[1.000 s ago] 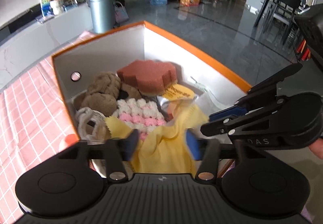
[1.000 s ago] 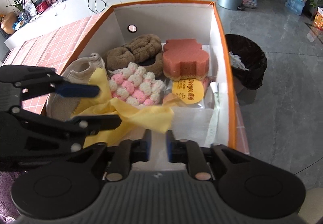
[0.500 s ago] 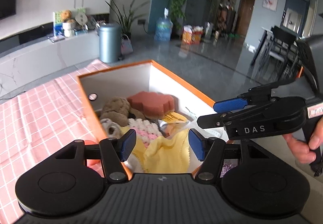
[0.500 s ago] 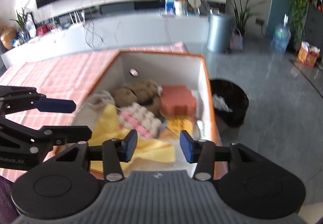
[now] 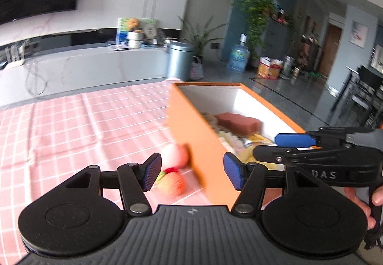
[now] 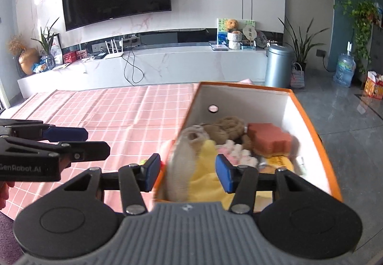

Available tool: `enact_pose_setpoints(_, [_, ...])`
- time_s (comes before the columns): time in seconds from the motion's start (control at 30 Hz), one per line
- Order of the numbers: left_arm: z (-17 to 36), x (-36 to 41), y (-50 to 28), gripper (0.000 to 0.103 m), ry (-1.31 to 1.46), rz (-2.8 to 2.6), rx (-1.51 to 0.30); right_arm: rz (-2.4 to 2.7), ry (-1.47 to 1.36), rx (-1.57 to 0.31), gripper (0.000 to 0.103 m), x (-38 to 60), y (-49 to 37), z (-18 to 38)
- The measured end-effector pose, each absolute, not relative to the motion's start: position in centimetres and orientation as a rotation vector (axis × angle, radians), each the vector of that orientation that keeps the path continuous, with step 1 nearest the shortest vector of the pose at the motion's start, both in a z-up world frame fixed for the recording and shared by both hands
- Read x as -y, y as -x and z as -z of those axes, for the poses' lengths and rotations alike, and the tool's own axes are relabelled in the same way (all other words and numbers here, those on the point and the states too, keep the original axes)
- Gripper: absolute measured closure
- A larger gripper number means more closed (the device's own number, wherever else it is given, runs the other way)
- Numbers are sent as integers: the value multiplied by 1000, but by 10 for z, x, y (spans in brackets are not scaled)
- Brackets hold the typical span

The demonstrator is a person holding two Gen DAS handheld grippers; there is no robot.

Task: Organize soft objects
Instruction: 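Move both tools back toward the pink ball and orange strawberry, then grasp the orange knitted strawberry with the left gripper while the right grasps the pink ball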

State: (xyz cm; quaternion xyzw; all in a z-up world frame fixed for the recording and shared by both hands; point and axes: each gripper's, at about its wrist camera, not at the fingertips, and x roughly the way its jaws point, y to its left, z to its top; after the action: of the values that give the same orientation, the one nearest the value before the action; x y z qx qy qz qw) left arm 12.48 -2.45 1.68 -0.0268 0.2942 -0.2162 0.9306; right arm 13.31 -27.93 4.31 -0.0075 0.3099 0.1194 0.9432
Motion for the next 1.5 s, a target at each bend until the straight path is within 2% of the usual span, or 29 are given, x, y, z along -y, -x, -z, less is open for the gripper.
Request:
enact_pose_setpoints(0.23, [-5, -9, -118, 33, 128, 369, -608, -260, 66, -566, 47, 232, -108, -36])
enact_pose_setpoints(0.63, [23, -50, -106, 33, 181, 325, -645, -294, 198, -583, 47, 179, -97, -7])
enact_pose_setpoints(1.07, [36, -63, -114, 33, 221, 377, -668, -345, 343, -642, 66, 165, -127, 2])
enact_pose_setpoints(1.5, [38, -24, -161, 34, 131, 515, -742, -535, 567, -847, 67, 181, -199, -22])
